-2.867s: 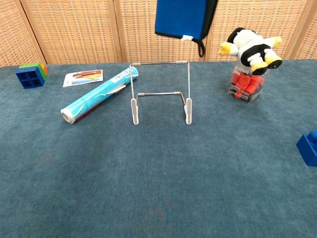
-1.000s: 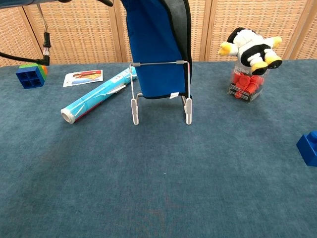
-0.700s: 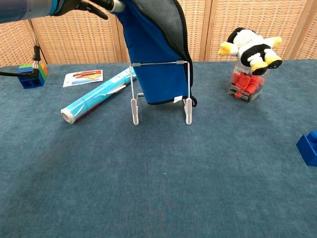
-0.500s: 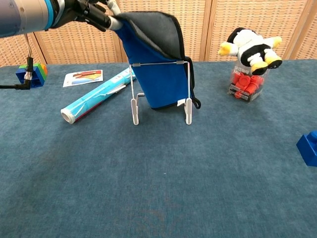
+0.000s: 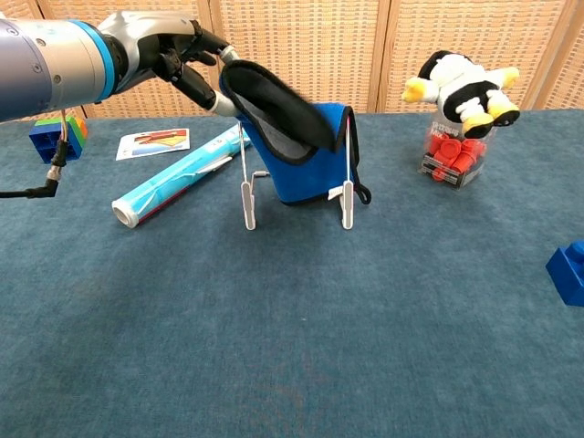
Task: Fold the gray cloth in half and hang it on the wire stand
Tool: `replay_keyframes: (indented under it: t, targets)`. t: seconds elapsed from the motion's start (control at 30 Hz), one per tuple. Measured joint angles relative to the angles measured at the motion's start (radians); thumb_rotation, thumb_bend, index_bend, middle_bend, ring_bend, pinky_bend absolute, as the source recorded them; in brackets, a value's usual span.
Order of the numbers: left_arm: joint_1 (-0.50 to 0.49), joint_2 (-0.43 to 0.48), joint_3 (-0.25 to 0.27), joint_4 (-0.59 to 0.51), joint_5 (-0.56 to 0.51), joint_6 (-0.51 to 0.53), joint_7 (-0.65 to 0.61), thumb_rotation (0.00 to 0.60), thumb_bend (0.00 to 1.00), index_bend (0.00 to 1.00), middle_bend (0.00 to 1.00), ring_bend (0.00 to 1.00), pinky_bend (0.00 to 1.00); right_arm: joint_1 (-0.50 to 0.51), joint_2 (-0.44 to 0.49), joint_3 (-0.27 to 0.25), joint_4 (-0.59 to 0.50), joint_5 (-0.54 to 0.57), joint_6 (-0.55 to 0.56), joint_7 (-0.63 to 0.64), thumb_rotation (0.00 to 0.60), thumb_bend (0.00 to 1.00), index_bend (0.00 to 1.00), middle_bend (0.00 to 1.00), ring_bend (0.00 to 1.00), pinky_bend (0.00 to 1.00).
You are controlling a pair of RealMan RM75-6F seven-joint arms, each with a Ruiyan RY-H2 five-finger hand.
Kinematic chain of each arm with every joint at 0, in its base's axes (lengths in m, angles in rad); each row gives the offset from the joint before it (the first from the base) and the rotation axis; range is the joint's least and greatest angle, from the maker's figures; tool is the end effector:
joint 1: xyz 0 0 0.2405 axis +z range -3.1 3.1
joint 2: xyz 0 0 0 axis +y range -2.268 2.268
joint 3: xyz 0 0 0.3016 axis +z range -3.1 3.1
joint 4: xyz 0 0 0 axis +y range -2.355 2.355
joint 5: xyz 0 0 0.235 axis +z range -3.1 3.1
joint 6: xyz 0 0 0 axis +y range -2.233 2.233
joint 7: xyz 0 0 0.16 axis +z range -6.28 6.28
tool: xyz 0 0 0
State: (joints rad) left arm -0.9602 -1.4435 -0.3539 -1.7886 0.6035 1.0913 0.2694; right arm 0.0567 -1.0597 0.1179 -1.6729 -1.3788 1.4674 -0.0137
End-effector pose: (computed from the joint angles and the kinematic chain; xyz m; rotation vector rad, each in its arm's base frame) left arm -0.0641 0.4209 0.0085 -1.5627 -1.3985 -1.2069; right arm -0.3700 -0.2062 0.1869 1.2443 -0.9249 0.8594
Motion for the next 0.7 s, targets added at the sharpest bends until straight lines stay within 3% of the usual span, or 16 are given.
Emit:
replay_keyframes:
  t: [0.2, 0.7]
  targets:
    - [0.021, 0.006, 0.023, 0.017, 0.120, -0.022, -0.039, 0.600, 0.14, 0.00, 0.00, 0.00, 0.03, 0.001, 0.000, -0.001, -0.001, -0.001, -0.001, -0.002, 0.600, 0.00, 0.00, 0.00, 0.00, 0.00]
    - [0.061, 0.138, 0.074, -0.024, 0.199, -0.148, -0.078, 0.600, 0.11, 0.00, 0.00, 0.00, 0.00, 0.000, -0.003, -0.005, -0.008, -0.007, 0.001, -0.015, 0.600, 0.00, 0.00, 0.00, 0.00, 0.00]
